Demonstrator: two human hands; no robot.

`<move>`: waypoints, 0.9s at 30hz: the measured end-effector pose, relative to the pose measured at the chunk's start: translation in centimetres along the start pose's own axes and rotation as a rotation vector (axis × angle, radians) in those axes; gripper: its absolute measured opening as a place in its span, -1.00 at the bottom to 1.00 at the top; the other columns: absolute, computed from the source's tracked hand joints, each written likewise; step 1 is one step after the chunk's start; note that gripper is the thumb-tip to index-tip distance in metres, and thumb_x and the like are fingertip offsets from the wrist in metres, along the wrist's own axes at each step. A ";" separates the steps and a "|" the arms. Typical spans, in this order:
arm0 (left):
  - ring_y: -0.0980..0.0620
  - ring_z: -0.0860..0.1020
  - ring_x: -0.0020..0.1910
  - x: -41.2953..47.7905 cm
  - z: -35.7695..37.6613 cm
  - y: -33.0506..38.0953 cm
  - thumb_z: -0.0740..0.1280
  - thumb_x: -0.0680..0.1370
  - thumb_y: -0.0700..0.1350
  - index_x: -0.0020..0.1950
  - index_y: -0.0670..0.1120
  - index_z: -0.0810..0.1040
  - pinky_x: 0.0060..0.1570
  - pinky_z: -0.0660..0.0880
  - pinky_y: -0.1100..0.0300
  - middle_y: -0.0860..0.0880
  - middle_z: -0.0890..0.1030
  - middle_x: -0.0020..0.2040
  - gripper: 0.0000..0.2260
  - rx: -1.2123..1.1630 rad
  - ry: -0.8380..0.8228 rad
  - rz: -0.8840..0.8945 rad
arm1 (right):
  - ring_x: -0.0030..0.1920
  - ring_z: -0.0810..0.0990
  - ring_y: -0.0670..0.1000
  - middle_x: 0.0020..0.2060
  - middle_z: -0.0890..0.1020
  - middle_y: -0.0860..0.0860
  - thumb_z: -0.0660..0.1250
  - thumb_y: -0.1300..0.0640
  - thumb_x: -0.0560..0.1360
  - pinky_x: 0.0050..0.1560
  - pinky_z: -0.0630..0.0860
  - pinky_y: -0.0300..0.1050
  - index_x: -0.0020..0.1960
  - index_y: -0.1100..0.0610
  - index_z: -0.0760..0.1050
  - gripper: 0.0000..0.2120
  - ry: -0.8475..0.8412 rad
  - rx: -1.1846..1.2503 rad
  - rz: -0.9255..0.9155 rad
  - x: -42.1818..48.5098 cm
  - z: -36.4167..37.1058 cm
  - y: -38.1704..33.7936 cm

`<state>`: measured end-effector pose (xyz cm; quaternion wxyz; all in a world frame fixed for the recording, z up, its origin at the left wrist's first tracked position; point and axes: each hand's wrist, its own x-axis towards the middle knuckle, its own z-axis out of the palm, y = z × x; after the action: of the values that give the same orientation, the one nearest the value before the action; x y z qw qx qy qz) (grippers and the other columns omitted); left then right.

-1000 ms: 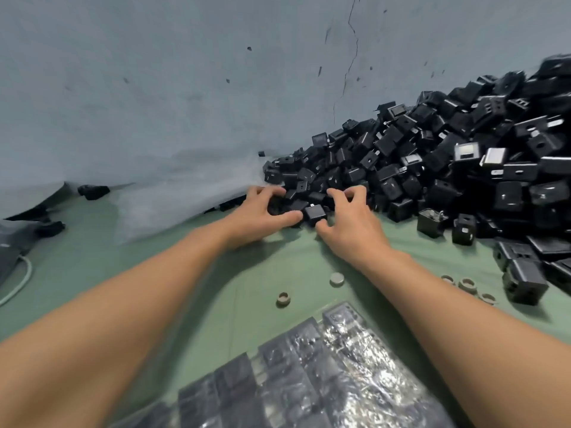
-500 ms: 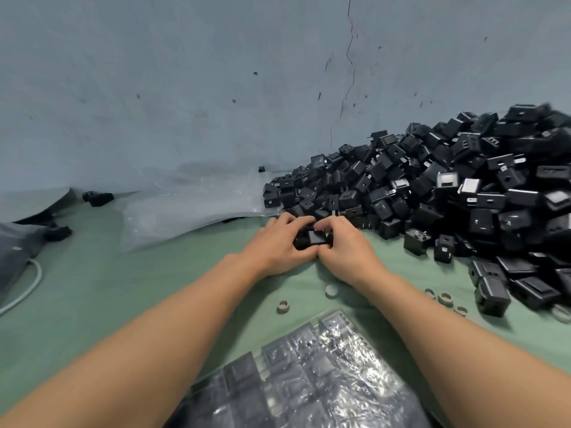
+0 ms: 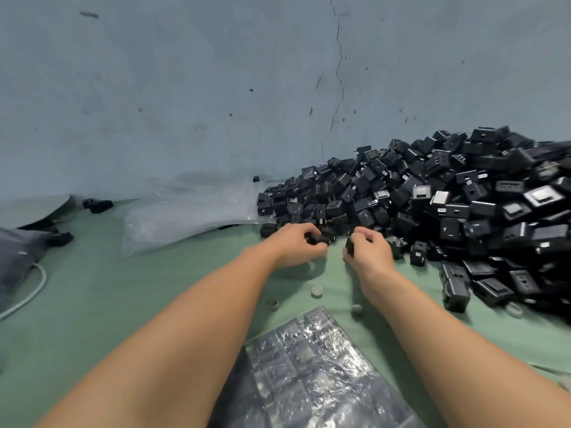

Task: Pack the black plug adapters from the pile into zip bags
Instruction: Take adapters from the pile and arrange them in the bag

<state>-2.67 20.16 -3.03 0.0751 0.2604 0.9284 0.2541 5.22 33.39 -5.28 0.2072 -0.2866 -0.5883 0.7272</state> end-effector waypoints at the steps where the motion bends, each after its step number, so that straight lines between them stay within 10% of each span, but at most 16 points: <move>1: 0.10 0.54 -0.21 -0.7 -0.4 0.4 0.35 0.48 0.23 0.13 0.15 0.56 -0.15 0.51 0.17 0.06 0.60 -0.05 -0.71 -0.280 0.003 -0.046 | -0.22 0.50 0.02 -0.14 0.52 0.07 0.20 0.22 0.63 0.05 0.59 0.01 0.19 0.16 0.47 -0.84 0.003 0.113 0.068 -0.4 -0.6 -0.3; 5: 0.11 0.35 -0.46 -4.7 -3.7 1.7 0.33 0.53 0.16 0.02 0.00 0.56 -0.43 0.28 0.29 -0.15 0.63 0.03 -0.75 -1.570 -0.289 -0.106 | 0.00 0.48 0.10 0.04 0.42 0.18 0.25 0.27 0.62 0.10 0.61 -0.04 0.06 0.27 0.40 -0.93 -0.024 0.464 0.274 -2.3 -3.4 -2.0; 7: 0.12 0.37 -0.48 -7.5 -5.0 2.2 0.28 0.54 0.15 0.05 0.01 0.61 -0.47 0.30 0.31 -0.23 0.54 0.24 -0.74 -1.844 -0.410 0.053 | 0.16 0.46 0.12 0.16 0.38 0.23 0.25 0.30 0.61 0.33 0.50 0.01 0.01 0.28 0.40 -0.96 -0.052 0.600 0.297 -3.9 -4.3 -2.7; 10: 0.13 0.38 -0.48 -11.9 -6.6 3.4 0.20 0.57 0.18 0.10 0.05 0.60 -0.47 0.29 0.30 -0.21 0.48 0.31 -0.70 -1.902 -0.479 0.191 | 0.22 0.52 0.14 0.20 0.37 0.27 0.29 0.30 0.60 0.36 0.48 -0.03 -0.01 0.30 0.40 -0.92 -0.114 0.698 0.307 -6.8 -4.9 -3.6; 15: 0.13 0.38 -0.46 -18.6 -7.9 3.7 0.14 0.61 0.20 0.16 0.08 0.54 -0.45 0.28 0.30 -0.22 0.47 0.34 -0.69 -1.935 -0.465 0.249 | 0.00 0.68 0.21 0.22 0.41 0.34 0.29 0.13 0.64 -0.14 0.69 -0.10 0.21 0.31 0.41 -0.74 -0.051 0.813 0.367 -10.5 -5.6 -4.2; 19: 0.13 0.37 -0.45 -23.2 -8.0 2.9 0.15 0.61 0.20 0.16 0.06 0.56 -0.45 0.30 0.32 -0.22 0.45 0.38 -0.68 -2.007 -0.378 0.233 | 0.09 0.62 0.30 0.29 0.44 0.38 0.11 -0.05 0.70 0.18 0.60 0.11 0.61 0.17 0.01 -0.41 -0.138 0.814 0.432 -13.9 -6.1 -3.5; 27: 0.14 0.36 -0.43 -30.2 -7.9 0.1 0.17 0.62 0.18 0.15 0.04 0.55 -0.43 0.30 0.33 -0.18 0.45 0.39 -0.70 -2.171 -0.118 0.258 | 0.07 0.66 0.07 0.14 0.64 0.12 0.09 0.13 0.70 0.00 0.58 -0.05 0.38 0.03 0.33 -0.73 -0.250 0.284 -0.025 -21.7 -3.5 -4.2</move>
<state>21.04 1.10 4.02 0.2817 0.1628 0.1707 0.9301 23.71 23.06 2.10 0.1798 -0.1545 -0.5046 0.8302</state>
